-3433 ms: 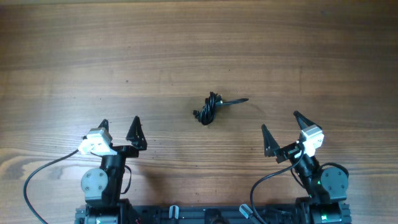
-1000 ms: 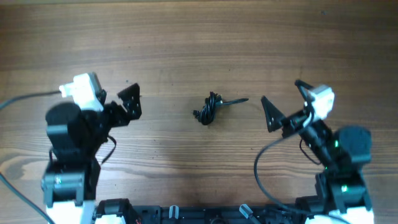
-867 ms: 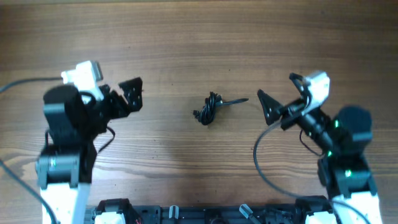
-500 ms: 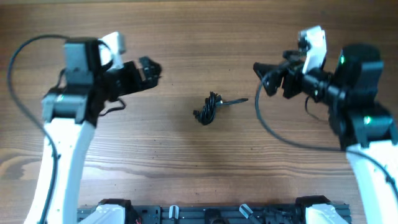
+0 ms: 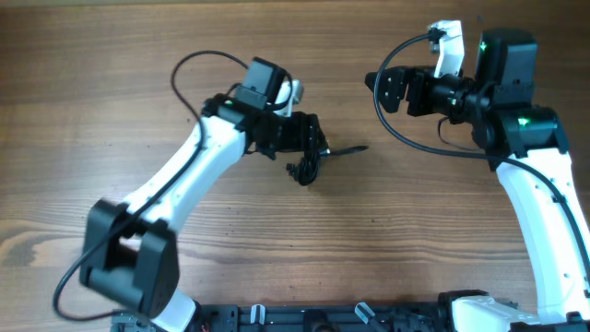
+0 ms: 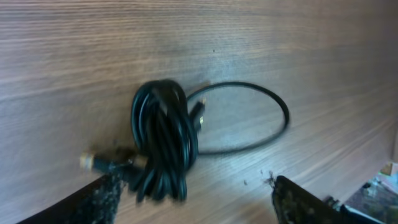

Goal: Untangle cables
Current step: 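Move the left gripper down onto the black cable bundle and grasp it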

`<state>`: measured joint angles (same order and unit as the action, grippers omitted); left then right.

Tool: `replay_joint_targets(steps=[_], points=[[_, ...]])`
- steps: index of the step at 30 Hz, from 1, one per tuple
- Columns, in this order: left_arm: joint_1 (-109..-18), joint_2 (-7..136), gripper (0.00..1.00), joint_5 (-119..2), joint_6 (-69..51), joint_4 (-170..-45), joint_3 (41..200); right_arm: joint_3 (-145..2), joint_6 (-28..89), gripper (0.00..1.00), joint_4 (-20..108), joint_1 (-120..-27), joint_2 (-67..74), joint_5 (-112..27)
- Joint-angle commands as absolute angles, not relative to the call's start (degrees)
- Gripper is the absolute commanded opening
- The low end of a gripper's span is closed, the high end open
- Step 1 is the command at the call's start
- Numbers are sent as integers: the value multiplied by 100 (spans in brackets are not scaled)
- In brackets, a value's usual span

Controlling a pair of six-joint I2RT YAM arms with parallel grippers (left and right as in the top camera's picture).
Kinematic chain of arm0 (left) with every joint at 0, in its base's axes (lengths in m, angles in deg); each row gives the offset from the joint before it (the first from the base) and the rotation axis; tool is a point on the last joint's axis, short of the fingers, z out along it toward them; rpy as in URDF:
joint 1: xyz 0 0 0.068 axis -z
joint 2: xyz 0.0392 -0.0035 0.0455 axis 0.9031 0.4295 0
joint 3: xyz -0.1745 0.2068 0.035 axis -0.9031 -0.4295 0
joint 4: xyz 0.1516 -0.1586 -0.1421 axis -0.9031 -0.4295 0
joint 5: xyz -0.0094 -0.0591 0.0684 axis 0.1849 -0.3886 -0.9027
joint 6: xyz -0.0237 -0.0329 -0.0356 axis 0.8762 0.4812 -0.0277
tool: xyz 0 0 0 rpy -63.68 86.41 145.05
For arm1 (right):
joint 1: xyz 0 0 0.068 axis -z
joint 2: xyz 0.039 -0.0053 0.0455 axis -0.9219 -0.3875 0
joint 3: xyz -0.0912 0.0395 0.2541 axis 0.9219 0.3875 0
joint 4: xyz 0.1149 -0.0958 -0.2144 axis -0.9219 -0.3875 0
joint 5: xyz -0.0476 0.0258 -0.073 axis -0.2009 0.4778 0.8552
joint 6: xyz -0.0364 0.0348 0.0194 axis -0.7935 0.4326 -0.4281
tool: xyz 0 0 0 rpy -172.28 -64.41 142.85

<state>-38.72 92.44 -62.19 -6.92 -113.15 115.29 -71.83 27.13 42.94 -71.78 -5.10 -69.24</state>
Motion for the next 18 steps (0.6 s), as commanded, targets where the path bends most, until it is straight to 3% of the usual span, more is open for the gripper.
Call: replay_joint_targets(steps=[1, 11, 18], points=[[-3867, 9557, 75, -6197, -371, -10900, 11586, -7292, 2872, 100, 4307, -7174, -582, -7000], [-3828, 9965, 68, -6212, -373, -10699, 11577, -7290, 2870, 99, 4305, -7174, -622, -6839], [-3695, 10022, 55, -6216, -382, -10692, 11577, -7290, 2868, 100, 4292, -7174, -624, -6823]])
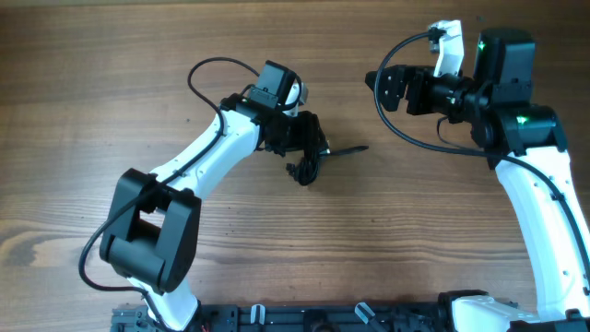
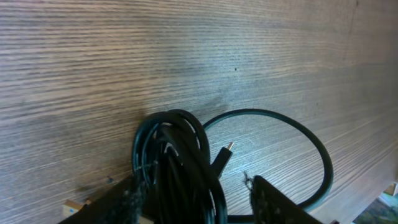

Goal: Untangle cables
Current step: 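Move the left gripper down onto the black cable bundle and grasp it, then lift the cable bundle with the left gripper toward the right gripper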

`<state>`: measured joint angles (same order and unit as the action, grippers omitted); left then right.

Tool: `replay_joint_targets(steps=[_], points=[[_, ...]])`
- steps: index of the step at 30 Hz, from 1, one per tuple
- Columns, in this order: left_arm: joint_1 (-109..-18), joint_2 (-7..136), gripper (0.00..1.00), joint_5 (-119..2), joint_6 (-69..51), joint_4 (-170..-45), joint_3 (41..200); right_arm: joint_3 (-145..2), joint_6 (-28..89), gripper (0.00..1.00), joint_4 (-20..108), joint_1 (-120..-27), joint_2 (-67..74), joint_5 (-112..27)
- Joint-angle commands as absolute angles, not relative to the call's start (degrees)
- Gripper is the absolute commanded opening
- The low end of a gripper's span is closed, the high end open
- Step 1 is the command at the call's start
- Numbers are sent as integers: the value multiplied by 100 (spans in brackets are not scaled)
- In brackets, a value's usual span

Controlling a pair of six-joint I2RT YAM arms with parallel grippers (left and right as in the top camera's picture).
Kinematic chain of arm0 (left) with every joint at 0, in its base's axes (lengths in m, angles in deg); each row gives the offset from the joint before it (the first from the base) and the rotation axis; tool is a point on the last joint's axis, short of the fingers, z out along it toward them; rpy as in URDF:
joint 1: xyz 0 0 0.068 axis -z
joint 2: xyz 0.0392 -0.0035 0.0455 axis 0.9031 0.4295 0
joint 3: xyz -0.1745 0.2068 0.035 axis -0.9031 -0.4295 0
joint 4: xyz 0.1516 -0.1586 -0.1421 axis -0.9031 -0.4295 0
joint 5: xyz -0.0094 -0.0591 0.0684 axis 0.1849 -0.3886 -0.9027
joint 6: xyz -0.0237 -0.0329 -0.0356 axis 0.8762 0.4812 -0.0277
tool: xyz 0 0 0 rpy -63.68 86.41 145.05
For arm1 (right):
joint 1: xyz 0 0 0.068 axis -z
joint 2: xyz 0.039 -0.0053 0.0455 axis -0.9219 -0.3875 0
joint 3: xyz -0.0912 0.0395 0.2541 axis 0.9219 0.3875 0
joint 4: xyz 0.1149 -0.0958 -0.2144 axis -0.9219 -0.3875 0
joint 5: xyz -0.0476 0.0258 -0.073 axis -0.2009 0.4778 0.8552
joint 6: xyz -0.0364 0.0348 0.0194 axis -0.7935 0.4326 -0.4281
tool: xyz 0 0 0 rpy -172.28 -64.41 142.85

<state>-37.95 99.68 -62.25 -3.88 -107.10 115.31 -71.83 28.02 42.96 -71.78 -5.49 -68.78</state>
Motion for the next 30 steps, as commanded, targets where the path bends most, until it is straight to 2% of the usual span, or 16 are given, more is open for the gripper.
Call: replay_joint_targets(steps=[1, 5, 7, 9, 13, 15, 16, 20, 25, 30], points=[[-3666, 10044, 55, -6251, -395, -10692, 11575, -7290, 2870, 100, 4288, -7174, -624, -6823], [-3533, 10145, 54, -6437, -399, -10697, 11559, -7288, 2872, 100, 4283, -7174, -624, -6823], [-3480, 10175, 49, -6529, -399, -10714, 11559, -7290, 2870, 100, 4283, -7174, -624, -6825], [-3467, 10193, 38, -6665, -397, -10743, 11559, -7290, 2870, 99, 4283, -7174, -624, -6825], [-3474, 10193, 26, -6863, -391, -10756, 11559, -7288, 2870, 99, 4268, -7174, -624, -6823], [-3474, 10193, 9, -7010, -334, -10754, 11559, -7288, 2872, 100, 4266, -7174, -624, -6823], [-3474, 10193, 4, -7069, -262, -10749, 11559, -7288, 2870, 100, 4266, -7174, -624, -6823], [-3535, 10177, 4, -7163, 265, -10638, 11610, -7288, 2890, 100, 4268, -7174, -624, -6825], [-4005, 9902, 4, -6898, 1723, -10647, 11927, -7288, 3192, 100, 4270, -7176, -624, -6825], [-4759, 9388, 4, -6411, 4335, -10603, 12115, -7288, 3491, 100, 4327, -7176, -624, -6898]])
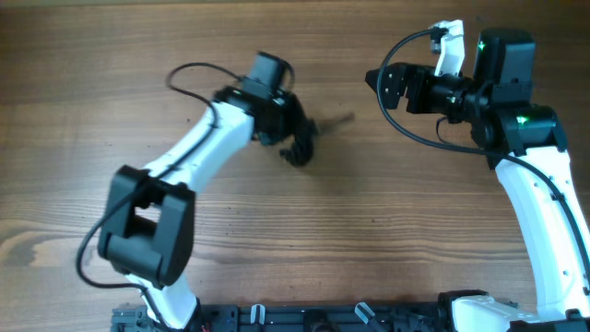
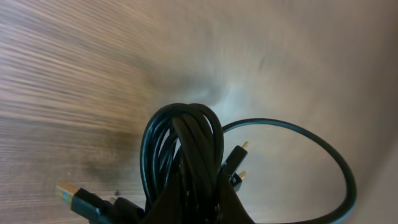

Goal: Untangle cables

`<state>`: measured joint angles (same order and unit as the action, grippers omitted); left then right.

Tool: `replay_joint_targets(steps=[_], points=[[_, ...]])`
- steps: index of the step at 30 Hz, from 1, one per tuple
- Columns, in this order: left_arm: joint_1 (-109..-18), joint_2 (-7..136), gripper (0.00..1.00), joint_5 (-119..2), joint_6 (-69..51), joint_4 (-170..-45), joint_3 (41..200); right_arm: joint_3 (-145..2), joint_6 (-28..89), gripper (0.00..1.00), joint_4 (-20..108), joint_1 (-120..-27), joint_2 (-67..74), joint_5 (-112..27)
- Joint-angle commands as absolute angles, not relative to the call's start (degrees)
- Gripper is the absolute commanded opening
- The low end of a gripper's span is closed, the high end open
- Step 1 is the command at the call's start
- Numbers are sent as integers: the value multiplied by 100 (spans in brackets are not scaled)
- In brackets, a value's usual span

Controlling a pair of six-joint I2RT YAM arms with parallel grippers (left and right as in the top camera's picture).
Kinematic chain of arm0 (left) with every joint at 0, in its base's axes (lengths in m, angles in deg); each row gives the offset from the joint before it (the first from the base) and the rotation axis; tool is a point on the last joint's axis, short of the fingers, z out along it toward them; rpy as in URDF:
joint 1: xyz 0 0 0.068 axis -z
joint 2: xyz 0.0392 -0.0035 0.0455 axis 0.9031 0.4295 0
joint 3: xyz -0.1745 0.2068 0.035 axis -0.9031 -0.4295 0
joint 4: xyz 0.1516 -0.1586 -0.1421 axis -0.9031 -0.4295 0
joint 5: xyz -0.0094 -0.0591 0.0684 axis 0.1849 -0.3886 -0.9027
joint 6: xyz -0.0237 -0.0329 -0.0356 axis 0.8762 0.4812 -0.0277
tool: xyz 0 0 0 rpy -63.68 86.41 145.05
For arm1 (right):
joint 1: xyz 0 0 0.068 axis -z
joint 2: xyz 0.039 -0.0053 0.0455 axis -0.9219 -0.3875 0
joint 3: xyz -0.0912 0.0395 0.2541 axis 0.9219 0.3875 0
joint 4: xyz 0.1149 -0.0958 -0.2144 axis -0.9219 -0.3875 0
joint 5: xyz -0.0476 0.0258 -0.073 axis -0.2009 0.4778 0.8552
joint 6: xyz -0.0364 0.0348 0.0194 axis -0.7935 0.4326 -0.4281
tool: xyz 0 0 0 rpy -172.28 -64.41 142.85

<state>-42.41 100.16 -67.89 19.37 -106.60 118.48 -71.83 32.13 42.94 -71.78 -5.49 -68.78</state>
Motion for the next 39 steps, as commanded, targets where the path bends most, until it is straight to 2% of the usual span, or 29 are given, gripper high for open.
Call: replay_joint_targets(steps=[1, 5, 9, 15, 19, 26, 33, 39], points=[[-4853, 9332, 4, -6383, 4766, -10612, 12115, -7288, 3489, 99, 4334, -7182, -624, -6928], [-5244, 9115, 4, -5729, 6726, -10714, 12115, -7288, 3484, 99, 4399, -7307, -624, -6985], [-5360, 9095, 4, -5524, 7342, -10780, 12115, -7288, 3469, 98, 4657, -7659, -624, -7000], [-5389, 9095, 4, -5213, 8403, -11576, 12115, -7288, 3491, 92, 4836, -8107, -726, -6978], [-5410, 9095, 4, -5180, 8470, -11694, 12115, -7288, 3502, 88, 4812, -8319, -965, -6981], [-5511, 9095, 4, -5187, 8407, -11903, 12115, -7288, 2986, 65, 4753, -8623, -1408, -6983], [-5692, 9095, 4, -5180, 8245, -12434, 12115, -7288, 2127, 60, 4808, -9034, -1695, -6978], [-5697, 9095, 4, -5150, 8105, -12872, 12115, -7288, 1500, 50, 4753, -9305, -1977, -7051]])
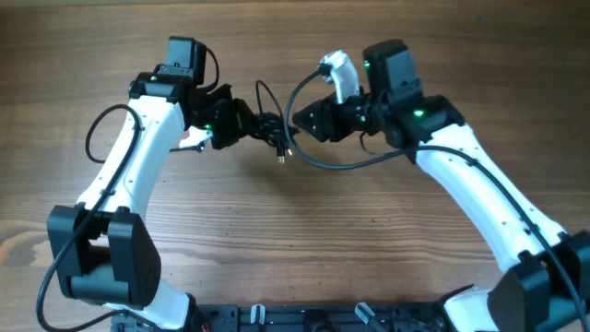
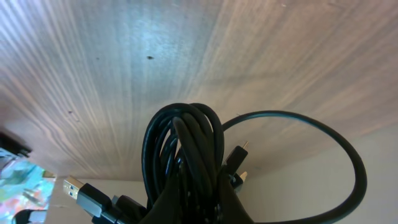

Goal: Untangle cables

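Note:
The black cable bundle (image 1: 269, 124) hangs off the wooden table (image 1: 295, 240), and my left gripper (image 1: 247, 123) is shut on it from the left. In the left wrist view the coils (image 2: 183, 149) rise out of my left gripper (image 2: 199, 202). A USB plug (image 2: 76, 188) sticks out to the left, and a loose loop (image 2: 351, 165) and two small connectors (image 2: 239, 158) lie to the right. One plug end (image 1: 281, 155) dangles below the bundle. My right gripper (image 1: 312, 121) is just to the right of the bundle, and its jaws are too dark to read.
The right arm's own black wire (image 1: 318, 162) loops below and left of its wrist, close to the bundle. The left arm's wire (image 1: 95, 138) curves out to the left. The robot base rail (image 1: 313, 318) runs along the front edge.
My left gripper has lifted the bundle higher and now faces right from further left. The right arm has moved from the far right to just beside the bundle.
My left gripper was open above the bundle lying at the table's middle, then lower, with a finger on each side of the coils. Then it was shut on the bundle. Now the bundle is held up between both arms, with the right gripper next to it.

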`<state>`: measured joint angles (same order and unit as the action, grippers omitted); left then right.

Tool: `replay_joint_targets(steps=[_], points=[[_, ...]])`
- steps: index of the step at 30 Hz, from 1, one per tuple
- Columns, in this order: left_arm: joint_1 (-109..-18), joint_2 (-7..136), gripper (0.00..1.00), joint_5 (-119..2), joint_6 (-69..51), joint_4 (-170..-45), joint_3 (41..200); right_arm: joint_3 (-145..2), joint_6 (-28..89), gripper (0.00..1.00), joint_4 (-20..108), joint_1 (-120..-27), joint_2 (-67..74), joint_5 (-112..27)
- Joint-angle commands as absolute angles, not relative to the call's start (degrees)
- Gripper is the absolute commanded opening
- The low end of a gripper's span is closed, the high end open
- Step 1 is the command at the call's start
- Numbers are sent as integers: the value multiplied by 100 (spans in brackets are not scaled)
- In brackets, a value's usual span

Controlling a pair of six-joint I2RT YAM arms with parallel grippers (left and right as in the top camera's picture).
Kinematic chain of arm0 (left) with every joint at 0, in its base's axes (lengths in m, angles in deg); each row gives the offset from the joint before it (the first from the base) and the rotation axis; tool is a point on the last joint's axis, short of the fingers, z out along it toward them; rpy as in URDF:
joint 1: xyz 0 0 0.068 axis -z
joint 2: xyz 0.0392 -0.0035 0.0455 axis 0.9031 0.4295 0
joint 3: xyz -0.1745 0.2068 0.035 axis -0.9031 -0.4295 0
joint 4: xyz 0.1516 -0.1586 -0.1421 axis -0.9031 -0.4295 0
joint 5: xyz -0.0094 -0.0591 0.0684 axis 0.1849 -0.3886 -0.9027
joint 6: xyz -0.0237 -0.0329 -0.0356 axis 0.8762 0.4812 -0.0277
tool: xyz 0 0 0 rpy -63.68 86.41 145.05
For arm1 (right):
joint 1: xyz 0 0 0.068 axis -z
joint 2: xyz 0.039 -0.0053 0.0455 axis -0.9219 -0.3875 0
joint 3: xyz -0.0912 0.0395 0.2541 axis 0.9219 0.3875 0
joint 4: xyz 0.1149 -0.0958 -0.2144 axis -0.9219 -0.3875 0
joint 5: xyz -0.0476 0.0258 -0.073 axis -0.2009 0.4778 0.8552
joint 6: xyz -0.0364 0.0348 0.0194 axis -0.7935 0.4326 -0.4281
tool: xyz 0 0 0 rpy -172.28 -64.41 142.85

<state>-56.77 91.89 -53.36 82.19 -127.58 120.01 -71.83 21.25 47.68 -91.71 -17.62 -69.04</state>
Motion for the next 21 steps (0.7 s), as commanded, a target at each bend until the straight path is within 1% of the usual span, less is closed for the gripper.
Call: replay_joint_targets(steps=[1, 3, 7, 12, 15, 21], points=[[-5697, 9095, 4, -5135, 8099, -12898, 12115, -7288, 1423, 50, 4749, -9355, -1999, -7046], [-5697, 9095, 4, -5117, 7937, -12913, 12112, -7288, 1297, 50, 4742, -9427, -2031, -7044], [-5697, 9095, 4, -5121, 7194, -12913, 12112, -7288, 938, 46, 4648, -9547, -2062, -7048], [-5697, 9095, 4, -5124, 6271, -12909, 12115, -7285, 907, 43, 4587, -9565, -2086, -7208], [-5697, 9095, 4, -5121, 6145, -12865, 12115, -7283, 899, 41, 4587, -9569, -2125, -7448], [-5697, 9095, 4, -5119, 5998, -12867, 12112, -7283, 918, 38, 4581, -9587, -2311, -7451]])
